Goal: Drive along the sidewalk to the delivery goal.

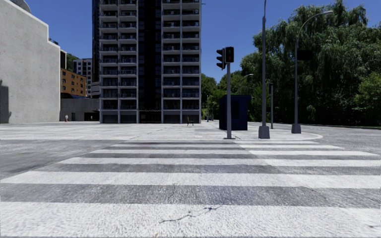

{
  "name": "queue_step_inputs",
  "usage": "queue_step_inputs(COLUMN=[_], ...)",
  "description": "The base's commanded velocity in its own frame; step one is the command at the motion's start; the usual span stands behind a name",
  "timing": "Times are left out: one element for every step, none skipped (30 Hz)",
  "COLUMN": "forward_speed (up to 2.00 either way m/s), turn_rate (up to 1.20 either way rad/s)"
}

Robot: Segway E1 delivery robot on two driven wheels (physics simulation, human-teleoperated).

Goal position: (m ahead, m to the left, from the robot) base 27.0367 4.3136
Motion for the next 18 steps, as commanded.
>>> queue_step_inputs(forward_speed=[2.00, 2.00, 2.00, 2.00, 2.00, 2.00, 2.00, 2.00, 2.00, 2.00, 2.00, 2.00, 2.00, 2.00, 2.00, 2.00, 2.00, 2.00], turn_rate=[0.00, 0.00, 0.00, 0.00, 0.00, 0.00, 0.00, 0.00, 0.00, 0.00, 0.00, 0.00, 0.00, 0.00, 0.00, 0.00, 0.00, 0.00])
